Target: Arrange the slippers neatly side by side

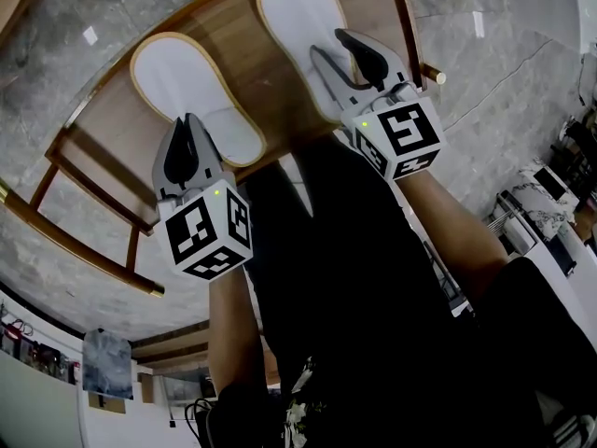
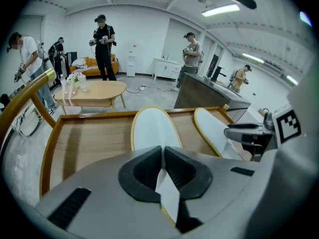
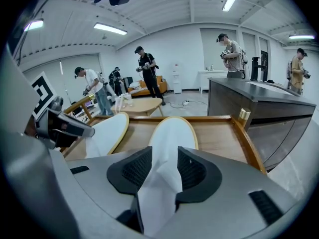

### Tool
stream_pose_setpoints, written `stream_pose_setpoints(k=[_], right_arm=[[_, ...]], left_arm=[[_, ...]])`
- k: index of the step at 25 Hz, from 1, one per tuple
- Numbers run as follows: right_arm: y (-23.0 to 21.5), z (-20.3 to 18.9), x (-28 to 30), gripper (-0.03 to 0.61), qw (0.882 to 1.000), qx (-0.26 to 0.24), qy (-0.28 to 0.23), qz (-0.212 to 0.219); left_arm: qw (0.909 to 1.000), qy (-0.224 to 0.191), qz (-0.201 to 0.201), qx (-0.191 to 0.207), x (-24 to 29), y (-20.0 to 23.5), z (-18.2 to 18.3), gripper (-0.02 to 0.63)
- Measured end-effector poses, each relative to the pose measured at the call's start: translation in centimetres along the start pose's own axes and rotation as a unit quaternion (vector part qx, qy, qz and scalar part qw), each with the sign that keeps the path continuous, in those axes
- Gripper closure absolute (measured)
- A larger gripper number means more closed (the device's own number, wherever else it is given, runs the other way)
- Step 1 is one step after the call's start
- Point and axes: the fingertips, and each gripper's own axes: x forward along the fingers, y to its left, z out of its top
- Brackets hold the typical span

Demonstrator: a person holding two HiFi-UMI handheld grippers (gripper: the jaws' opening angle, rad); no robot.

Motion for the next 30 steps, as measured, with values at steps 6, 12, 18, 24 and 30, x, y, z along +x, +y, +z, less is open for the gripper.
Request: stream_pose_setpoints(k=[6,12,18,24,30], right_arm=[[-0.1,0.1,0.3,0.443,1.0,0.001,0.002,0.003],[0.1,-0.2,1.1,0.443,1.0,0.005,0.008,0.003],[0.1,-0.9,1.6,0.51,1.0,0.012,0.021,0.004],[0.5,0.1,1.6,0.56,0.999,0.048,0.011,0.017],[1.7,2.1,0.6,0.563,0.993,0.113,-0.016,0.03]], left_arm=[[0.9996,0.002,-0.021,0.017,0.6,-0.7,-0.1,0.594],[0.9993,-0.001,-0.035,0.013,1.0,-1.4,0.1,0.54],[0.9985,-0.024,-0.033,0.037,0.5,-2.0,1.0,0.506],[0.9981,-0.039,-0.016,0.044,-0.3,-1.1,1.3,0.515],[0.9988,-0.039,-0.01,0.029,-0.9,-0.2,0.9,0.515]])
